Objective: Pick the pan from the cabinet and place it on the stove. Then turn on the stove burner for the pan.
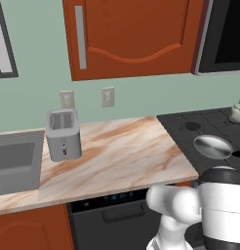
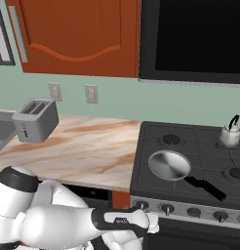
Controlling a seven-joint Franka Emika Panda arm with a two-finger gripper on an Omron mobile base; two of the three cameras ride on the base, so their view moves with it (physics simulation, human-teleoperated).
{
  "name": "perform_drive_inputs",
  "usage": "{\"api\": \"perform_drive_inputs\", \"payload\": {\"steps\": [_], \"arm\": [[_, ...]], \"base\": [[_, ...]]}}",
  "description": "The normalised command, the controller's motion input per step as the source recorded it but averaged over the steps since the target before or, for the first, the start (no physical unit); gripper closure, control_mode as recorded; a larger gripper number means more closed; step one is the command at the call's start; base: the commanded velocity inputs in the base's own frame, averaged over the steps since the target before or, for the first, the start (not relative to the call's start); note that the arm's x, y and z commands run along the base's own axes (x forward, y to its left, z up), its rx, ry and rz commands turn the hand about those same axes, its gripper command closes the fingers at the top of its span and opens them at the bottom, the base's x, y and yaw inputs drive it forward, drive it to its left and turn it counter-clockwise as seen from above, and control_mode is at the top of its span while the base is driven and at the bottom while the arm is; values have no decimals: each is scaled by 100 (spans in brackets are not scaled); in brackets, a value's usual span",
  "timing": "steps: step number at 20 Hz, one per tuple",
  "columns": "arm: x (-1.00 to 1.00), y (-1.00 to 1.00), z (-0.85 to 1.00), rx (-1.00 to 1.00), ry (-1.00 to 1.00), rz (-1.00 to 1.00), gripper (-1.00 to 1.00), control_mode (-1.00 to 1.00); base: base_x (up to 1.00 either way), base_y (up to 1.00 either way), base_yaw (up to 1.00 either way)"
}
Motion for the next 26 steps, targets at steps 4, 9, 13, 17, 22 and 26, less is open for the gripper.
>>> {"api": "perform_drive_inputs", "payload": {"steps": [4,9,13,17,22,26], "arm": [[19,0,-9,0,4,0,-100,-100],[14,0,-13,0,3,0,-100,-100],[2,-2,-19,1,0,0,-100,-100],[0,-1,-16,0,0,0,-100,-100],[6,0,-7,0,0,0,-100,-100],[7,0,-10,0,0,0,-100,-100]], "base": [[0,0,0],[0,0,0],[0,0,0],[0,0,0],[0,0,0],[0,0,0]]}}
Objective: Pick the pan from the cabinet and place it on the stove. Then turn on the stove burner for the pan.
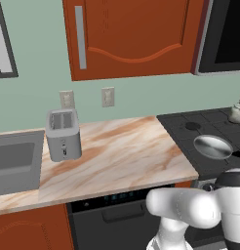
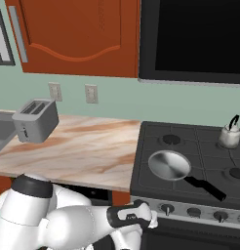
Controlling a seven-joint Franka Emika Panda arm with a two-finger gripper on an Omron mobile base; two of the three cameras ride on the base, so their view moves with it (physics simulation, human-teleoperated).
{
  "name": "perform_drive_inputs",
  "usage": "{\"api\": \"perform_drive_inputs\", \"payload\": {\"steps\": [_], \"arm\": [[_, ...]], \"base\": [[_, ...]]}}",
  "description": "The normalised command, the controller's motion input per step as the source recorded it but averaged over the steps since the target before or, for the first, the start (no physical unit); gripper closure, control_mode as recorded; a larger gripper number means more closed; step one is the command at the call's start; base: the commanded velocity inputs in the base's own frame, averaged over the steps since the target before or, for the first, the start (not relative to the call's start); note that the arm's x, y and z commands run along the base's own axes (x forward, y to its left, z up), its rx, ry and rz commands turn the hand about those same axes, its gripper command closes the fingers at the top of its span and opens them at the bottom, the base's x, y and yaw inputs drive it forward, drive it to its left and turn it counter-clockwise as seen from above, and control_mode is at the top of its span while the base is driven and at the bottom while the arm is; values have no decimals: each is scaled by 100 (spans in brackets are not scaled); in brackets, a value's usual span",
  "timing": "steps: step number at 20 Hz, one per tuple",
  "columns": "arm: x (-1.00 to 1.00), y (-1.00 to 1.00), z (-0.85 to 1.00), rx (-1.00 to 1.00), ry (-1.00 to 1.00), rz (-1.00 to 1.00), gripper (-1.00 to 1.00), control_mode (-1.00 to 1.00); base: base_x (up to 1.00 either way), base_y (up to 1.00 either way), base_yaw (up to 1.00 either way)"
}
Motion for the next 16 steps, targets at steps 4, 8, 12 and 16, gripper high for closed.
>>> {"api": "perform_drive_inputs", "payload": {"steps": [4,8,12,16], "arm": [[5,-5,-19,0,0,0,-100,-100],[3,-5,-14,0,0,0,-100,-100],[4,-5,-5,0,0,0,-100,-100],[0,-8,-1,0,0,0,-100,-100]], "base": [[0,0,0],[0,0,0],[0,0,0],[0,0,0]]}}
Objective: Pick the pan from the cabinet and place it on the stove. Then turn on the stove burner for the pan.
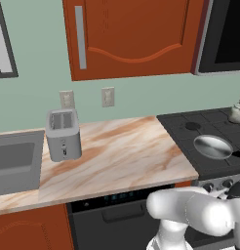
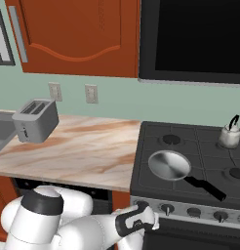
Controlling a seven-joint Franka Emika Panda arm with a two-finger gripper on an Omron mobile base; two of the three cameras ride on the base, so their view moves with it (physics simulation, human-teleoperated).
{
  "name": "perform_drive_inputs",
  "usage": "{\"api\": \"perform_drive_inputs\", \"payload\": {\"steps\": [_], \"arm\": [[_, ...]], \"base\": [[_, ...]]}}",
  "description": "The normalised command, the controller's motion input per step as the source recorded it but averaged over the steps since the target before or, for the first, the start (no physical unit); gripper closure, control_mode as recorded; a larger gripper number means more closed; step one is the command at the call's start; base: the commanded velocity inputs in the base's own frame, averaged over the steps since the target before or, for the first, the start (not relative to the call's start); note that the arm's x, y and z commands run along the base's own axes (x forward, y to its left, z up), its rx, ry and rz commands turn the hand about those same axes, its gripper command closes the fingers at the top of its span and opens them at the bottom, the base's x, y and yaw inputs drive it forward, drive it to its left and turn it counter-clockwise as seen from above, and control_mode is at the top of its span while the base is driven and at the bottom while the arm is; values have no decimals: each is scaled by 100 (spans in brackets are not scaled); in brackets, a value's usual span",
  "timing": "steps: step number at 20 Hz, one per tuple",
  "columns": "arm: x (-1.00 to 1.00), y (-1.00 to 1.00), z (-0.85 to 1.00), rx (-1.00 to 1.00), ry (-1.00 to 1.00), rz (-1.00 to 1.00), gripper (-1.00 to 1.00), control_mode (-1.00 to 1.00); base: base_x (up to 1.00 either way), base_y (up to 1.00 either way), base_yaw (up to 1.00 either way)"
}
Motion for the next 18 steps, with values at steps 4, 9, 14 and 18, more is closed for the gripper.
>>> {"api": "perform_drive_inputs", "payload": {"steps": [4,9,14,18], "arm": [[0,-5,0,0,0,0,-100,-100],[2,-1,0,0,0,0,-100,-100],[8,0,0,0,0,0,-100,-100],[11,0,0,0,0,0,-100,-100]], "base": [[0,0,0],[0,0,0],[0,0,0],[0,0,0]]}}
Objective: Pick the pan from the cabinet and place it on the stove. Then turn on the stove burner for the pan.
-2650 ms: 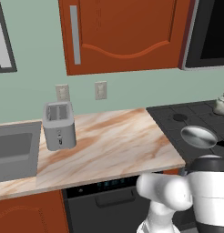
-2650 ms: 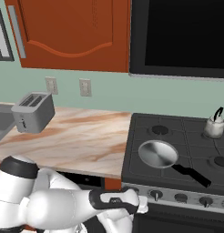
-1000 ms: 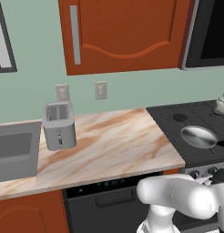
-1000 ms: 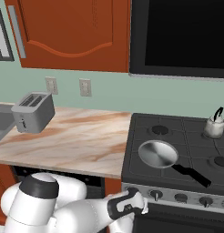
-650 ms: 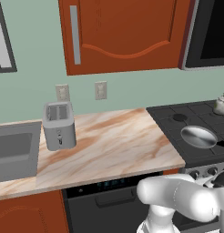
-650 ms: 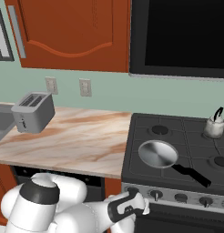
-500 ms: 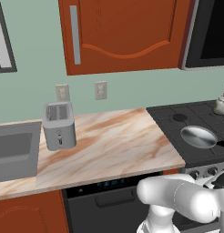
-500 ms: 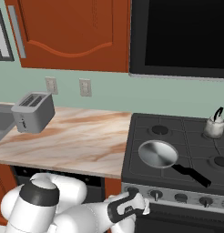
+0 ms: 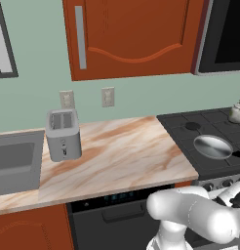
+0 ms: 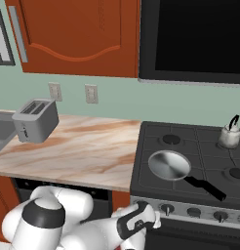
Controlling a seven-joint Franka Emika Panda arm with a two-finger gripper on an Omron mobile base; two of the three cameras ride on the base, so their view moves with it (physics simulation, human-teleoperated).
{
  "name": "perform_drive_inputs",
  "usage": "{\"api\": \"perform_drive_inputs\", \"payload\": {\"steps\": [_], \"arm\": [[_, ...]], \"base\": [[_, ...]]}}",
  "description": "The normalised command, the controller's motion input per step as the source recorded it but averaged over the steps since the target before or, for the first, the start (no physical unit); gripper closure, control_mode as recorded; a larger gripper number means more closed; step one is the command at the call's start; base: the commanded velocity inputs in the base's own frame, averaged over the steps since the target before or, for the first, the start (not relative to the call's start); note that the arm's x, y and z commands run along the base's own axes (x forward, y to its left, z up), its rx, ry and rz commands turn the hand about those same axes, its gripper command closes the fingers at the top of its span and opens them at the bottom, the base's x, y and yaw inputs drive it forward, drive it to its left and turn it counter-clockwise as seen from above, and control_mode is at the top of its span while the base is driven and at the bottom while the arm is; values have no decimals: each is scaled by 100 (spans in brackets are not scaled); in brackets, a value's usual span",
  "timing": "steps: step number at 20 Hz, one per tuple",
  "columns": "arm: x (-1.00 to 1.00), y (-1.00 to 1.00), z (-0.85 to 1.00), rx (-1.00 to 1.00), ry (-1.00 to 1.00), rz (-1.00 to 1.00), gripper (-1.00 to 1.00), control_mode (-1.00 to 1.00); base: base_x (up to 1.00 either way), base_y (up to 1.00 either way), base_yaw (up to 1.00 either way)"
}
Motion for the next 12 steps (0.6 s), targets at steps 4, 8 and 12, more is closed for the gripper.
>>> {"api": "perform_drive_inputs", "payload": {"steps": [4,8,12], "arm": [[7,0,-1,0,0,0,-100,-100],[7,0,-8,0,0,0,-100,-100],[6,0,-12,0,0,0,-100,-100]], "base": [[0,0,0],[0,0,0],[0,0,0]]}}
